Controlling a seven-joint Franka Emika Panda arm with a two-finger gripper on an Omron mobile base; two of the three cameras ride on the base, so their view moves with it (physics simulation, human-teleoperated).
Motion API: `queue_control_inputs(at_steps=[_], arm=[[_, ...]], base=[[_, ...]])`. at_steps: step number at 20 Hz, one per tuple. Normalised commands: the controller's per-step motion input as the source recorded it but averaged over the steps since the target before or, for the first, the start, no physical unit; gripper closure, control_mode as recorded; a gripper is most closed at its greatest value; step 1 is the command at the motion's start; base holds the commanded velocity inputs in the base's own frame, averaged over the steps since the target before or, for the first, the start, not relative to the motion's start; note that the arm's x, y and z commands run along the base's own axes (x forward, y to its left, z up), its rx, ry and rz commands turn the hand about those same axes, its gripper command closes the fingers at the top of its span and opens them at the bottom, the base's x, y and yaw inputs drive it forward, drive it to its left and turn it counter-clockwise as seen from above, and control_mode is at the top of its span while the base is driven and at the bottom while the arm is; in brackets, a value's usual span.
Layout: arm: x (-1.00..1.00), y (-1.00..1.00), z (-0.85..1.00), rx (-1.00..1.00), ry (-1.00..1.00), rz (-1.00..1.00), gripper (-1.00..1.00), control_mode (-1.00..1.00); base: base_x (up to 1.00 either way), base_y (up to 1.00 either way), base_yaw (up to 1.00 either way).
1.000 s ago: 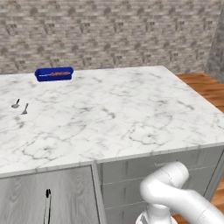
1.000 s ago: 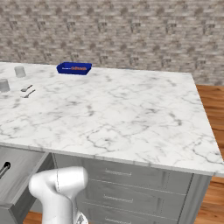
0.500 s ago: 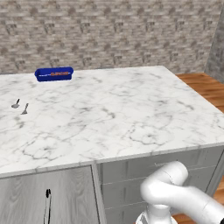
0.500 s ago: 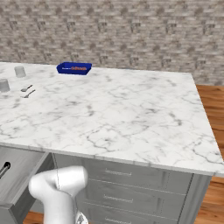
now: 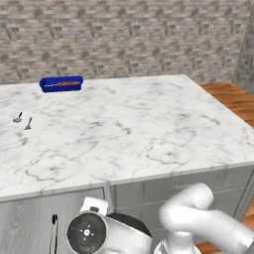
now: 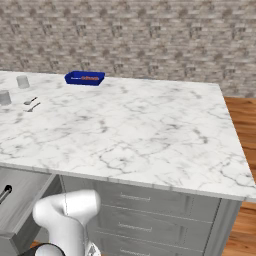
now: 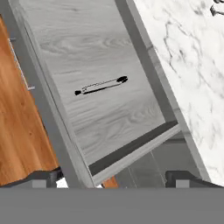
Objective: Take the tongs from the drawer on the left and place them on the dining counter next to the tray containing the kebab skewer.
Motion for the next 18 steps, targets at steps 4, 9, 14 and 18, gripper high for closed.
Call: queue_control_inputs(at_steps=[4,9,14,18], arm=[[0.96,0.00,0.02,0.17,0.40,-0.04,-1.00,-1.00],[0.55,0.01,-0.08,0.16,0.16,-0.23,-1.00,-1.00],[0.03,-0.01,-0.10,0.08,0.02,-0.09,-1.00,-1.00],[0.20,0.09,-0.27,0.07,0.00,-0.36,-1.00,-1.00]], base=[[0.00,0.00,0.00],[0.00,0.00,0.00],[0.00,0.00,0.00],[0.00,0.00,0.00]])
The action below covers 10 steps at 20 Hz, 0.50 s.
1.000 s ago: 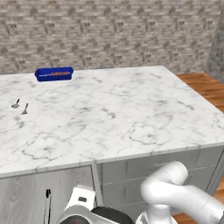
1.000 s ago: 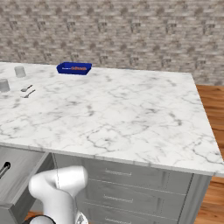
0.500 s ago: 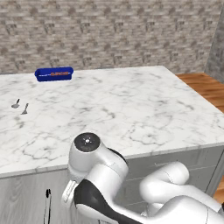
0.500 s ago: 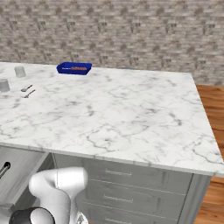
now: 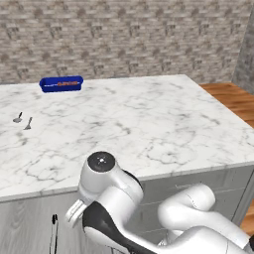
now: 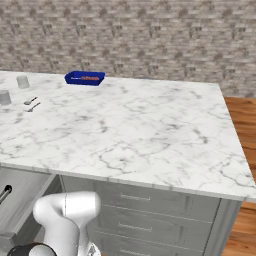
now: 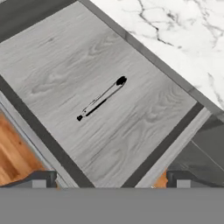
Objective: Take the tongs from the drawer on the left and place them on the dining counter next to the tray containing the kebab skewer.
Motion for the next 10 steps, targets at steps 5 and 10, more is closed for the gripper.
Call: queue_control_inputs(at_steps=[5,10], arm=[[0.28,0.19,-0.28,0.15,0.05,-0.44,-1.00,-1.00],[0.32,0.46,-0.33,0.14,0.20,-0.36,-1.00,-1.00]], base=[[0.00,0.00,0.00],[0.00,0.00,0.00]])
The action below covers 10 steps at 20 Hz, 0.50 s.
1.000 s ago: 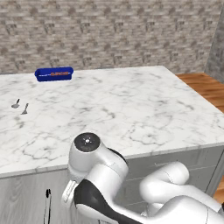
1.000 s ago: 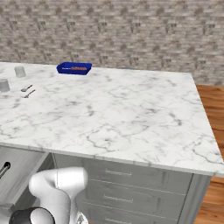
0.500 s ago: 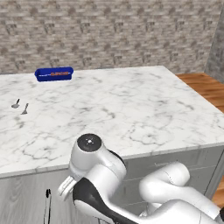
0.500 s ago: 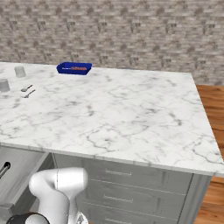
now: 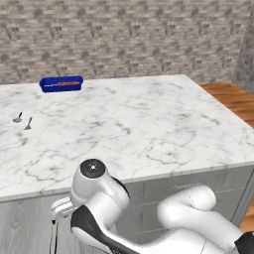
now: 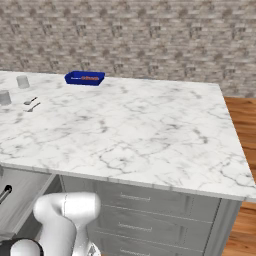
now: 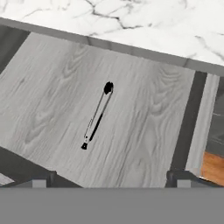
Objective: Take the tongs from the drawer on the left and place them on the dining counter next to the tray containing the kebab skewer.
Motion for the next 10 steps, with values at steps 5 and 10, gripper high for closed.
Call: queue_control_inputs(at_steps=[5,10], arm=[[0.41,0.42,-0.32,0.07,0.19,-0.21,-1.00,-1.00],[0.46,0.30,-0.13,-0.04,0.02,-0.07,-1.00,-1.00]], base=[[0.00,0.00,0.00],[0.00,0.00,0.00]])
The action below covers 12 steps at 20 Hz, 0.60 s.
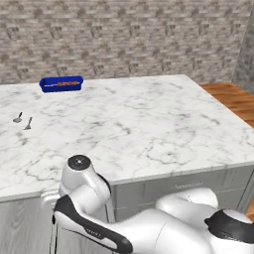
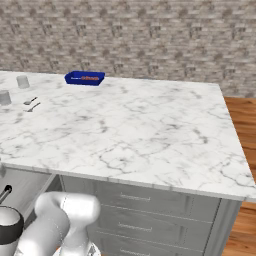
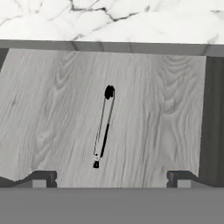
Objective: Take the tongs from the drawer on the left and place them on the dining counter next to the tray containing the kebab skewer.
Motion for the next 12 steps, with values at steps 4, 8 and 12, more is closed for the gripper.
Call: queue_control_inputs(at_steps=[4,8,12], arm=[[0.54,0.36,-0.38,-0.03,0.05,-0.01,-1.00,-1.00],[0.36,0.25,-0.59,0.00,0.16,0.00,-1.00,-1.00],[0.08,0.19,-0.63,0.00,0.17,0.00,-1.00,-1.00]], base=[[0.00,0.00,0.00],[0.00,0.00,0.00],[0.00,0.00,0.00]])
